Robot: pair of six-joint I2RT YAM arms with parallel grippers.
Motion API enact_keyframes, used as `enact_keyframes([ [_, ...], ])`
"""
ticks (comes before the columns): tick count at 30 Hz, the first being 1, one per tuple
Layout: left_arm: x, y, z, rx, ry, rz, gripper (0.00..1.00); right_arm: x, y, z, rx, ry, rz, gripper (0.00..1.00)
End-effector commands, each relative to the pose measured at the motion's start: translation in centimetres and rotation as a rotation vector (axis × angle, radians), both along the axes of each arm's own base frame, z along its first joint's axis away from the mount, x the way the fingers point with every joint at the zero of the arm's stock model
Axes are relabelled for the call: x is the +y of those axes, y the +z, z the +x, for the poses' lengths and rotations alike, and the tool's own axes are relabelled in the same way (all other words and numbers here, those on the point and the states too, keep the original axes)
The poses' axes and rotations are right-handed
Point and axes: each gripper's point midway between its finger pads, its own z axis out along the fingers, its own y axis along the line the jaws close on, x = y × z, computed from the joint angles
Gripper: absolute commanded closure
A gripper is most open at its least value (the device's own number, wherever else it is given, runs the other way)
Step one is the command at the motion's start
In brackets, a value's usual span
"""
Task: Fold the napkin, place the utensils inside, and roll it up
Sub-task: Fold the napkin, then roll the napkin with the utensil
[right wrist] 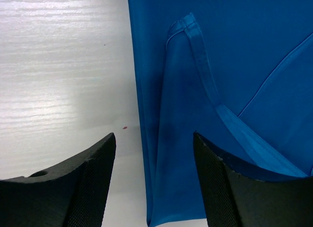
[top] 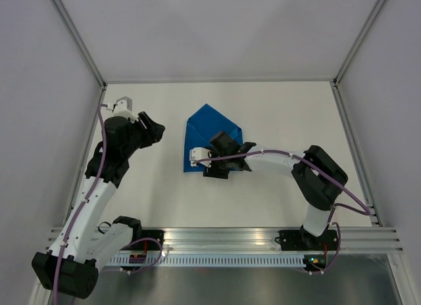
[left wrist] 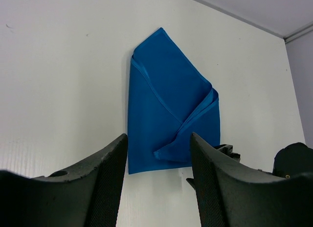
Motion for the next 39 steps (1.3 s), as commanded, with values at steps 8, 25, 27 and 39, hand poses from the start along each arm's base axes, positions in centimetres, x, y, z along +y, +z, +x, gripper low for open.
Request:
enact_keyframes([
  [8,-0.9,-0.6,0.8,0.007,-0.074,0.046,0.41,2.2,-0.3,1.8,-0.012,0.039,0.018,0.33],
  [25,-1.9,-2.7,1.2,0.062,-0.138,0.063,0.42,-0.1,-4.2,-0.6,0.205,0.086,-0.026,0.49],
  [27,-2.0,-2.8,1.3,0.064,-0.145,0.060,0.42,-0.3,-4.5,-0.8,0.227,0.083,-0.034,0.50],
  [39,-2.9,-3.5,1.4,0.080,-0.176,0.060,0.43,-0.3,-5.4,-0.9,0.299,0.044,-0.083,0.65],
])
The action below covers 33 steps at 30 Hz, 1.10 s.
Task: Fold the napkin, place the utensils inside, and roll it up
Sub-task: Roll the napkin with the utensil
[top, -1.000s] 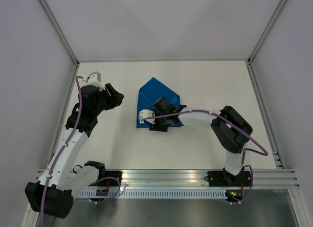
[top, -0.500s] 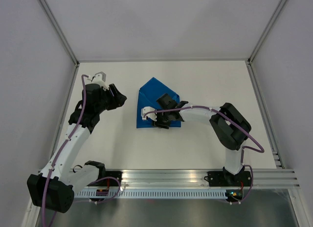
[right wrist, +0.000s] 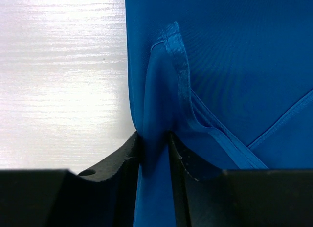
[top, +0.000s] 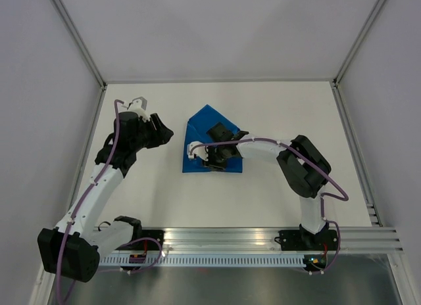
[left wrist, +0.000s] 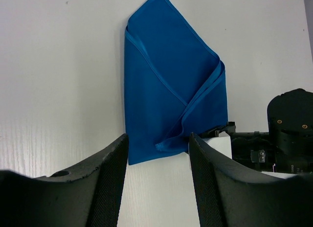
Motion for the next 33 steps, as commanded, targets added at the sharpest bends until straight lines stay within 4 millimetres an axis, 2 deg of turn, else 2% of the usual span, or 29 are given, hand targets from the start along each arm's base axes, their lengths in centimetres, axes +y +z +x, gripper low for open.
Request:
enact_keyframes([
  [1,-1.0,0.7,0.3,-0.045,-0.055,0.006,0.43,-1.6,-3.1,-1.8,0.106,-0.008,-0.099,0.66],
  [7,-1.8,-0.4,-0.1,-0.047,-0.047,0.004,0.44,-1.8,-3.4,-2.1,0.134,-0.033,-0.127,0.77],
  [13,-3.2,-1.0,-1.0,-0.094,-0.053,0.024,0.51,-3.1,-4.2,-3.6,0.217,-0.030,-0.179,0.82],
  [15,-3.5,-1.6,-1.6,-0.106,-0.047,0.033,0.55,-3.8,-4.5,-4.1,0.250,-0.032,-0.194,0.84],
  [16,-3.7,-1.2,-1.6,-0.130,-0.037,0.017,0.59,-3.8,-4.5,-4.5,0.277,-0.030,-0.186,0.85],
  [17,-3.6,-1.0,-1.9,-0.153,-0.027,0.011,0.64,-4.2,-4.6,-5.0,0.304,-0.030,-0.194,0.85],
  [18,-3.9,-1.8,-2.5,-0.148,-0.033,-0.003,0.67,-4.6,-4.5,-4.8,0.320,-0.042,-0.187,0.85],
  [20,-4.1,-1.8,-3.2,-0.185,-0.039,-0.034,0.77,-5.0,-4.6,-5.5,0.374,-0.039,-0.184,0.87],
  [22,-4.3,-1.8,-3.6,-0.210,-0.049,-0.050,0.80,-5.4,-4.6,-5.6,0.415,-0.041,-0.180,0.87],
  [23,-4.4,-2.3,-4.0,-0.215,-0.062,-0.051,0.82,-5.6,-4.6,-6.1,0.444,-0.038,-0.180,0.87],
  [27,-5.3,-1.3,-4.9,-0.309,-0.129,-0.064,0.86,-6.1,-4.5,-6.8,0.521,-0.028,-0.179,0.88],
  [28,-5.6,-1.5,-5.0,-0.330,-0.155,-0.047,0.87,-6.2,-4.6,-6.9,0.536,-0.018,-0.180,0.88],
  [29,-5.8,-2.4,-5.4,-0.327,-0.177,-0.034,0.87,-6.6,-4.6,-7.3,0.564,-0.018,-0.191,0.88],
  [30,-6.2,-1.9,-5.3,-0.365,-0.194,-0.039,0.87,-6.5,-4.4,-7.2,0.577,-0.018,-0.178,0.89],
  [31,-6.3,-2.3,-5.3,-0.385,-0.216,-0.011,0.87,-6.7,-4.6,-7.3,0.594,-0.018,-0.183,0.89],
  [32,-7.2,-3.3,-6.1,-0.383,-0.270,-0.008,0.87,-7.0,-4.6,-7.5,0.612,-0.015,-0.193,0.89],
  [33,-7.7,-3.0,-6.2,-0.420,-0.295,-0.015,0.87,-7.2,-4.5,-7.2,0.621,-0.020,-0.187,0.89],
])
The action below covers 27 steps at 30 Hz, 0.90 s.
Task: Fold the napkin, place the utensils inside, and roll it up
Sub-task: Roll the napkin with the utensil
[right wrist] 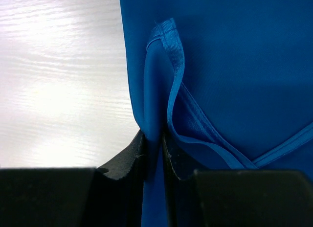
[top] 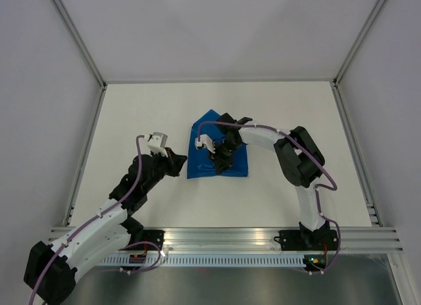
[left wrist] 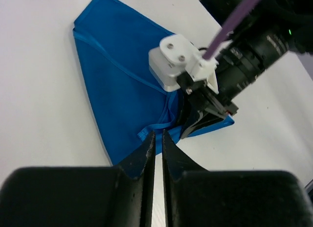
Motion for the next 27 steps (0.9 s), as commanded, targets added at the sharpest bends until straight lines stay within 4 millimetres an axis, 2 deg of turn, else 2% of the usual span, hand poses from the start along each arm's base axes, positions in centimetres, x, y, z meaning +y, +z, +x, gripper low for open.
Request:
enact_keyframes([
  [1,-2.1,0.9,-0.4,-0.167,-0.128,0.035,0.86,-5.4,-4.6,-5.5,0.268,0.035,-0.221,0.89],
  [7,-4.3,-1.3,-1.1,-0.166,-0.220,0.132,0.77,-6.9,-5.0,-5.4,0.323,0.028,-0.252,0.90],
  [10,-6.0,-2.5,-1.5,-0.163,-0.281,0.201,0.68,-7.4,-5.1,-5.2,0.344,0.020,-0.262,0.91],
  [13,-7.2,-4.5,-1.5,-0.129,-0.327,0.291,0.45,-7.8,-5.2,-5.1,0.355,0.017,-0.268,0.93],
  [14,-8.0,-4.2,-1.5,-0.137,-0.345,0.297,0.40,-7.9,-5.2,-5.1,0.357,0.015,-0.268,0.93],
  [15,-8.5,-5.0,-1.4,-0.128,-0.360,0.318,0.38,-8.0,-5.2,-5.1,0.358,0.015,-0.268,0.93],
  [16,-8.8,-4.9,-1.4,-0.151,-0.374,0.327,0.37,-8.0,-5.2,-5.1,0.359,0.016,-0.265,0.93],
  [17,-9.8,-3.9,-1.5,-0.220,-0.391,0.302,0.36,-8.0,-5.2,-5.1,0.358,0.014,-0.264,0.93],
  [20,-10.6,-3.3,-2.6,-0.357,-0.466,0.282,0.31,-8.2,-5.3,-5.0,0.363,0.009,-0.260,0.93],
  [21,-10.9,-2.4,-2.4,-0.426,-0.479,0.287,0.30,-8.5,-5.3,-5.0,0.366,0.003,-0.261,0.93],
  [27,-13.4,-4.5,-3.7,-0.480,-0.662,0.380,0.32,-8.9,-5.4,-4.7,0.373,-0.018,-0.251,0.93],
])
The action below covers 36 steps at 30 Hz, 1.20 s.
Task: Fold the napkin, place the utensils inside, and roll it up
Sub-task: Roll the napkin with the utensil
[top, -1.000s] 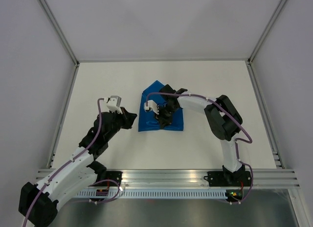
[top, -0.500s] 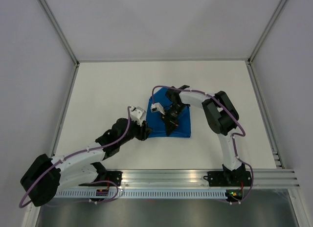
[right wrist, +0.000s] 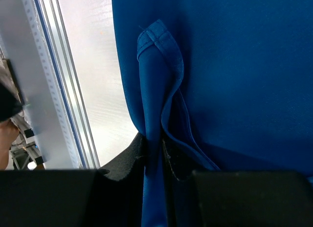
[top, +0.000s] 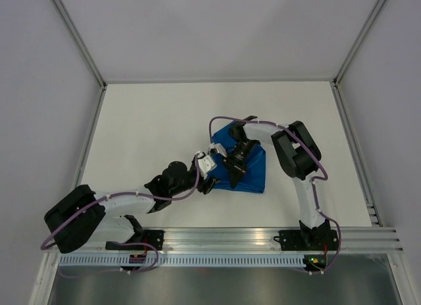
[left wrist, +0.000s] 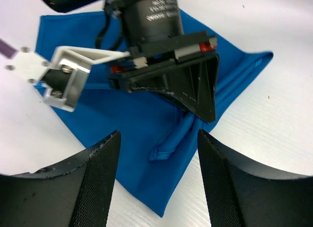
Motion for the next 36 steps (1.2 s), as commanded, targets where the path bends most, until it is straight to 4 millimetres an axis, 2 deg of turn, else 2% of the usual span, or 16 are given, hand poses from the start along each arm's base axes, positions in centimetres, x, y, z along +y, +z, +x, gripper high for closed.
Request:
enact_keyframes([
  [1,-2.7,1.3,-0.3,-0.146,-0.149,0.029,0.32,-3.2,-5.3,1.1,-0.104,0.096,-0.112,0.93],
  [4,-3.5,-0.3,-1.1,-0.151,-0.187,0.114,0.33,-3.4,-5.5,1.3,-0.109,0.087,-0.114,0.93],
  [8,-4.6,-0.2,-1.7,-0.196,-0.222,0.132,0.32,-3.6,-5.6,1.3,-0.109,0.085,-0.114,0.93],
  [10,-5.2,-0.7,-1.6,-0.202,-0.243,0.161,0.31,-3.6,-5.7,1.3,-0.108,0.083,-0.113,0.93],
  [16,-6.4,-4.4,-2.3,-0.179,-0.321,0.303,0.32,-3.8,-5.8,1.5,-0.106,0.076,-0.116,0.93],
  [21,-6.9,-5.1,-2.2,-0.188,-0.356,0.359,0.31,-3.9,-5.8,1.7,-0.106,0.073,-0.117,0.93],
  [29,-7.9,-5.3,-1.0,-0.241,-0.379,0.433,0.30,-4.0,-5.8,1.8,-0.103,0.071,-0.111,0.93],
  [36,-7.6,-7.1,-1.5,-0.199,-0.431,0.505,0.30,-4.1,-5.8,1.9,-0.102,0.070,-0.109,0.93],
])
